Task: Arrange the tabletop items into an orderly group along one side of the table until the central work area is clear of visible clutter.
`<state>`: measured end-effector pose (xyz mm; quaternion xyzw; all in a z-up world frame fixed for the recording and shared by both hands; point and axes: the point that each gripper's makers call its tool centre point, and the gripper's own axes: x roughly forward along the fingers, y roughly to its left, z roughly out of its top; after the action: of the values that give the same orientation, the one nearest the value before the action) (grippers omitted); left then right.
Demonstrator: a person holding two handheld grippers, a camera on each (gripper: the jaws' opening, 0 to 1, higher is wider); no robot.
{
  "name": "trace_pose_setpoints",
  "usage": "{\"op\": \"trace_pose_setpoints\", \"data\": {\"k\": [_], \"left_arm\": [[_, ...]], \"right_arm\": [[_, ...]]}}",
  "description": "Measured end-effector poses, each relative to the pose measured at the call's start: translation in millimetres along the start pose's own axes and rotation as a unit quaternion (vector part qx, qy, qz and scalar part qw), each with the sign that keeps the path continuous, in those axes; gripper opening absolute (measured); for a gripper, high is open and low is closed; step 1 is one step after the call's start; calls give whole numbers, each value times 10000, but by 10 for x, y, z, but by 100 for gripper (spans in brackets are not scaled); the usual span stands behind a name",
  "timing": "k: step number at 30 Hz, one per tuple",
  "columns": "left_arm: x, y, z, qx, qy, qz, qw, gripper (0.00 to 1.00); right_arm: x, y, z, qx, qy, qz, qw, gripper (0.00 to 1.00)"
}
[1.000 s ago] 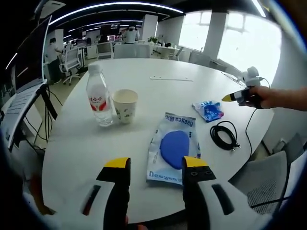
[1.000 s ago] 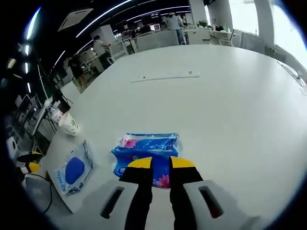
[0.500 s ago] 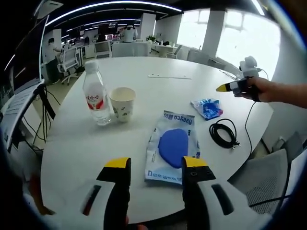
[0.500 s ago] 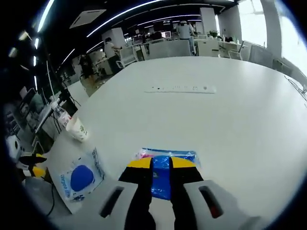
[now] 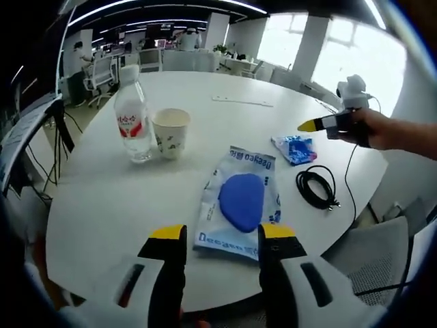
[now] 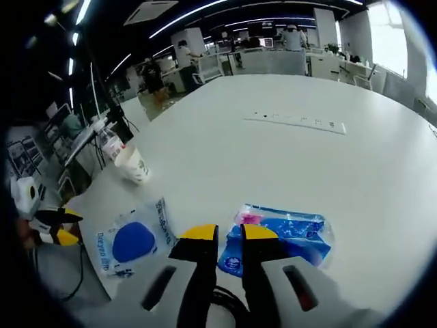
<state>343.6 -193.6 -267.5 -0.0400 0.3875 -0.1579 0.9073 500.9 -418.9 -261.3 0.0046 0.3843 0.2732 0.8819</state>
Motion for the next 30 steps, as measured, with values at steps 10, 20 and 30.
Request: {"op": "trace_pose_setpoints", "data": {"k": [10,20,30], "left_arm": [[17,46,-173,-171,282,116,9994,39],[91,-32,-408,-222,726,45,9971,38],[183,-165,-505,-306,943,-153,9950,36]], "right_arm": [[329,316,-83,-465,344,538,9969,13],[530,590,-298,-914,808,957,9879,18],[614,734,-466,-1167,1128,1150,9800,22]]}}
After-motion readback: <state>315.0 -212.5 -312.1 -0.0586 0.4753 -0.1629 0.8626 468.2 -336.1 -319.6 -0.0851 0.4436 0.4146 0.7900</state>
